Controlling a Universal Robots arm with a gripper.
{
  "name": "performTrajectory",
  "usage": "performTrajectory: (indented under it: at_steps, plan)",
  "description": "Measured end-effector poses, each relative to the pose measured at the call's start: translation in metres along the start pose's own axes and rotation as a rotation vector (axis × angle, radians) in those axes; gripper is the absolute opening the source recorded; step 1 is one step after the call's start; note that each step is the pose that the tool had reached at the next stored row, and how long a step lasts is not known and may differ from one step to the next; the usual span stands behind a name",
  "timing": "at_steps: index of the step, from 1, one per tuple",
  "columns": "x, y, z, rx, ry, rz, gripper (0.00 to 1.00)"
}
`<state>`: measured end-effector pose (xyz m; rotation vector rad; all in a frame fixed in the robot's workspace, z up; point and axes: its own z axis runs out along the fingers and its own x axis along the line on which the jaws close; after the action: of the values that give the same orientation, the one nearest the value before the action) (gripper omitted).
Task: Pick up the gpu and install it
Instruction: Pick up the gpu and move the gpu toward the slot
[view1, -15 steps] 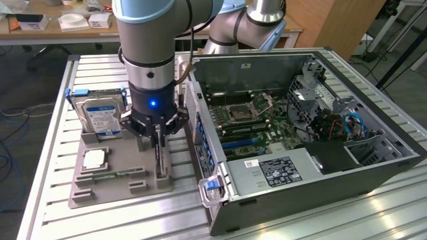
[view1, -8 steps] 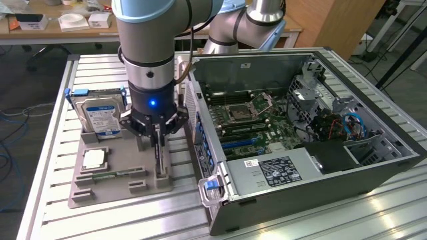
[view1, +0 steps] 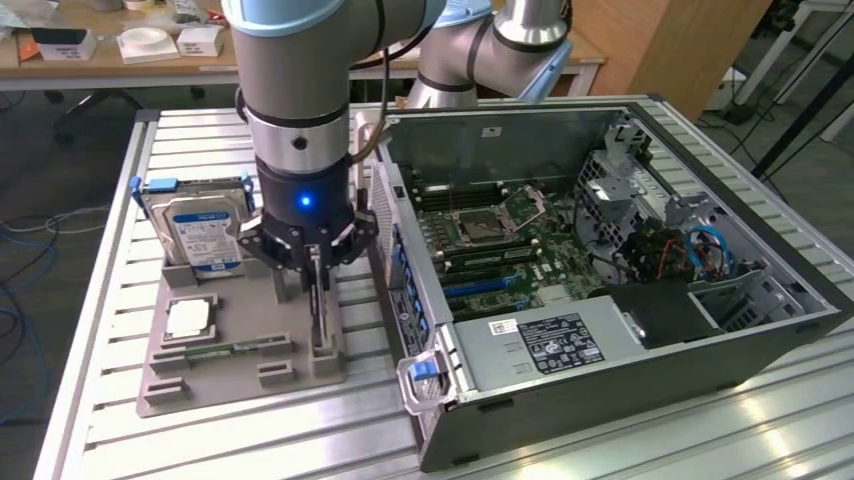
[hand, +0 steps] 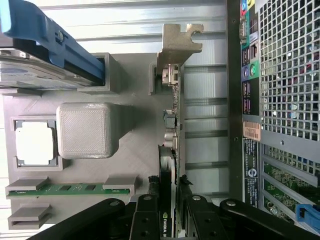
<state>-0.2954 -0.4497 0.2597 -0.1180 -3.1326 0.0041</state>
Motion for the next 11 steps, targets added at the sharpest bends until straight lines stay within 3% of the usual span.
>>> performTrajectory:
  at_steps: [11]
  plan:
    - [0.0, 0.0, -0.0129, -0.0002, -0.0002, 0.0, 0.26]
